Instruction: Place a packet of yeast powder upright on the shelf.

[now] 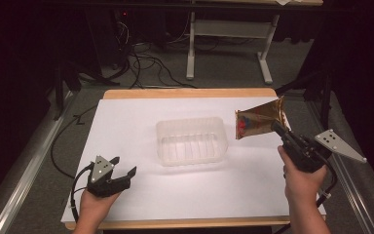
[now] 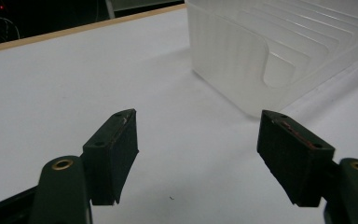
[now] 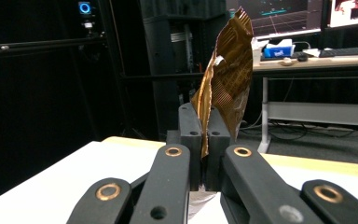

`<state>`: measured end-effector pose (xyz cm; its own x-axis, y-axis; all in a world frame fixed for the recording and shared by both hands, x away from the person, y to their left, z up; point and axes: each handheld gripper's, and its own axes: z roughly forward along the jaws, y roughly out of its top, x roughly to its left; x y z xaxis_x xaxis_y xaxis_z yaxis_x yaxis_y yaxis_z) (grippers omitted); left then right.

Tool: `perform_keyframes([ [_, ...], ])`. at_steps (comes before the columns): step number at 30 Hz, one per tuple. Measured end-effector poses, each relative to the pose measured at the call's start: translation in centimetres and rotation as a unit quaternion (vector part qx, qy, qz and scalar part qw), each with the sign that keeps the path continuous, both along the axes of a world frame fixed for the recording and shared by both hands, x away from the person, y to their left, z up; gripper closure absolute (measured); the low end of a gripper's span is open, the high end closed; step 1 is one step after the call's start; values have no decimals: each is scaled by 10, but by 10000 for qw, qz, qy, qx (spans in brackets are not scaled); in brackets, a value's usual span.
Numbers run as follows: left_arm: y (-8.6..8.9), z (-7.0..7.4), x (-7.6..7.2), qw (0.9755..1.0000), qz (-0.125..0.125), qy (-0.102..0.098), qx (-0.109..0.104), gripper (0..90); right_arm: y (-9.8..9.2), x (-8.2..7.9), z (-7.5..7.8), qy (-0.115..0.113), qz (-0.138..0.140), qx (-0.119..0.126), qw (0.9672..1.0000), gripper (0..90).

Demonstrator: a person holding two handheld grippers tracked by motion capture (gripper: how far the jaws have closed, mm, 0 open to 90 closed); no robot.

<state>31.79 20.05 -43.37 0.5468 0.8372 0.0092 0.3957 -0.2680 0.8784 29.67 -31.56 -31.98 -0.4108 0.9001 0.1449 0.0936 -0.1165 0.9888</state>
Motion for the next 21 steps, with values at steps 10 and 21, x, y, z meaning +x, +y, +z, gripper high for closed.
perform_keyframes([
  [10, 1, 1, 0, 10000, 16, -37, -23, 295, 27, 8, 13, -28, 271, -64, 9996, 900],
  [21, 1, 1, 0, 10000, -6, -39, -43, 295, 56, 18, 13, 44, 545, -89, 9985, 900],
])
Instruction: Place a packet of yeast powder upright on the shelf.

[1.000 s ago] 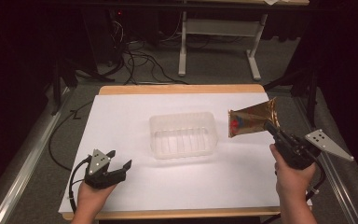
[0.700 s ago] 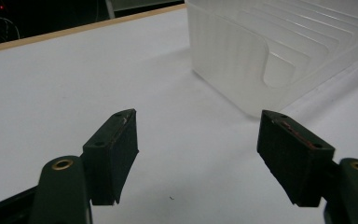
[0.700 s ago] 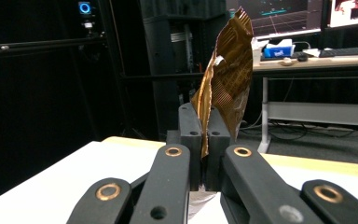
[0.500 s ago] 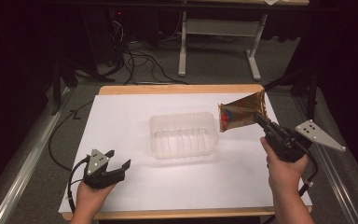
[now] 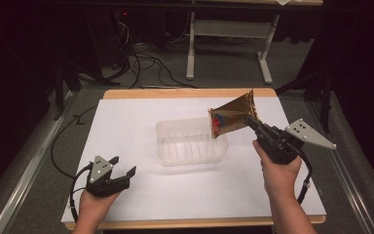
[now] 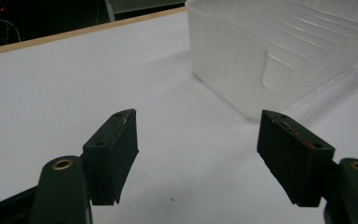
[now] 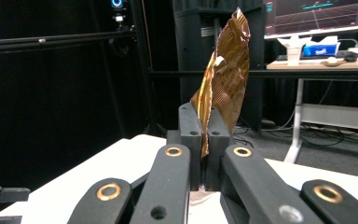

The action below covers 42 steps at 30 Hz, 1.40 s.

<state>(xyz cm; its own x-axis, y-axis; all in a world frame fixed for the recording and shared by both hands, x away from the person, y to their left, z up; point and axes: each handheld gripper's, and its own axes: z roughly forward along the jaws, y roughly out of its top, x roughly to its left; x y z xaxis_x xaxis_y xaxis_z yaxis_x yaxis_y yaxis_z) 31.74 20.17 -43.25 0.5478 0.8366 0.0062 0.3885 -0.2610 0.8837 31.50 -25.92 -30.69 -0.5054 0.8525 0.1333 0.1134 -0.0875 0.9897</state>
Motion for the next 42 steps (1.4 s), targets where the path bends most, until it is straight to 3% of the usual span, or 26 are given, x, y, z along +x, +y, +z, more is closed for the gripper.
perform_keyframes([
  [17, 1, 1, 0, 10000, 6, -30, -16, 295, 22, 8, -6, 117, 171, -123, 9997, 900],
  [42, 2, 2, -1, 10000, 17, -61, -41, 295, 30, 12, -25, 374, 178, -309, 9987, 900],
])
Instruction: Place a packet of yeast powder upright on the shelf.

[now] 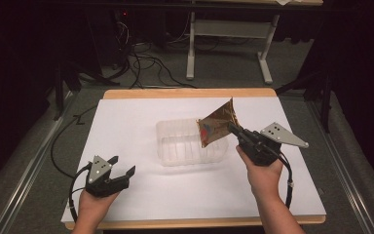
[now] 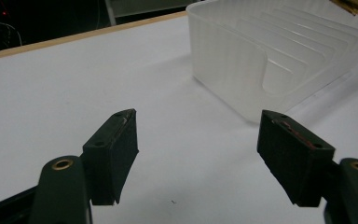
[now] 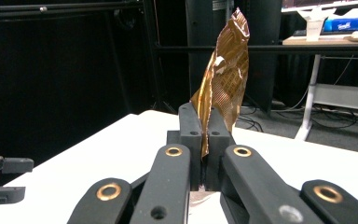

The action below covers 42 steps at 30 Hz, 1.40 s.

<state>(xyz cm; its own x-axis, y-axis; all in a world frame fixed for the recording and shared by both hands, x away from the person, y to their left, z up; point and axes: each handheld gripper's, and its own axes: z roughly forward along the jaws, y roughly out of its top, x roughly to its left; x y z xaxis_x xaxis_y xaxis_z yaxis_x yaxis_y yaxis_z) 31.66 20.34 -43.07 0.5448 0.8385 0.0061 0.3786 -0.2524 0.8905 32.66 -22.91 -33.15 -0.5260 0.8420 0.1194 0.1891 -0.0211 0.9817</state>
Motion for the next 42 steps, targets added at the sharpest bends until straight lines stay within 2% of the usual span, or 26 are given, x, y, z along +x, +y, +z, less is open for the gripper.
perform_keyframes([
  [12, 1, 0, 0, 10000, 0, -18, -34, 295, 6, 7, -8, 155, -81, -68, 9998, 900],
  [32, 1, 1, 0, 10000, -10, -21, -47, 295, 9, 10, -15, 249, -204, -158, 9994, 900],
  [38, 1, 1, 0, 10000, -13, -23, -37, 295, 14, 11, -18, 272, -199, -255, 9991, 900],
  [42, 1, 0, 0, 10000, -6, -13, -45, 295, 16, 11, -21, 305, -221, -231, 9990, 900],
])
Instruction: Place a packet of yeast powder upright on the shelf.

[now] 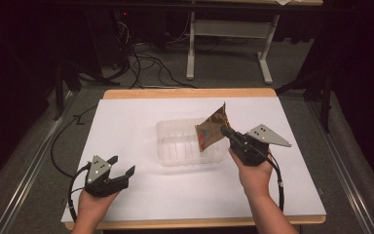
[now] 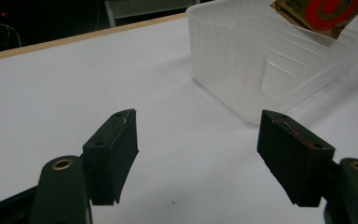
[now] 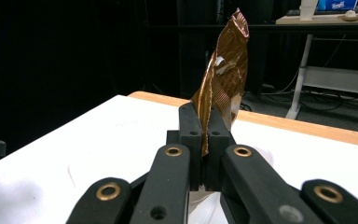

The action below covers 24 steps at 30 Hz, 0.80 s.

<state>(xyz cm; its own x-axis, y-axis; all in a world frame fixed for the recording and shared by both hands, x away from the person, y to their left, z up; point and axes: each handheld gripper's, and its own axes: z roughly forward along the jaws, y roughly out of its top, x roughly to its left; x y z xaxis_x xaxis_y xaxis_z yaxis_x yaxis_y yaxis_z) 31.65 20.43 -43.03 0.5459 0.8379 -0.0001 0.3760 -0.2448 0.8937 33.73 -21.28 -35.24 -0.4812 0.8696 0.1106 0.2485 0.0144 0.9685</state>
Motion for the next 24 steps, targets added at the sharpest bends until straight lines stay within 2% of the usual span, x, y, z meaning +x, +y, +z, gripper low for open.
perform_keyframes([
  [11, -1, 0, -1, 10000, -32, 5, 11, 295, 2, -4, -3, 12, -35, -50, 10000, 900],
  [24, 0, 0, 0, 10000, -24, -5, 27, 295, 10, 9, -9, 125, -5, -100, 9999, 900],
])
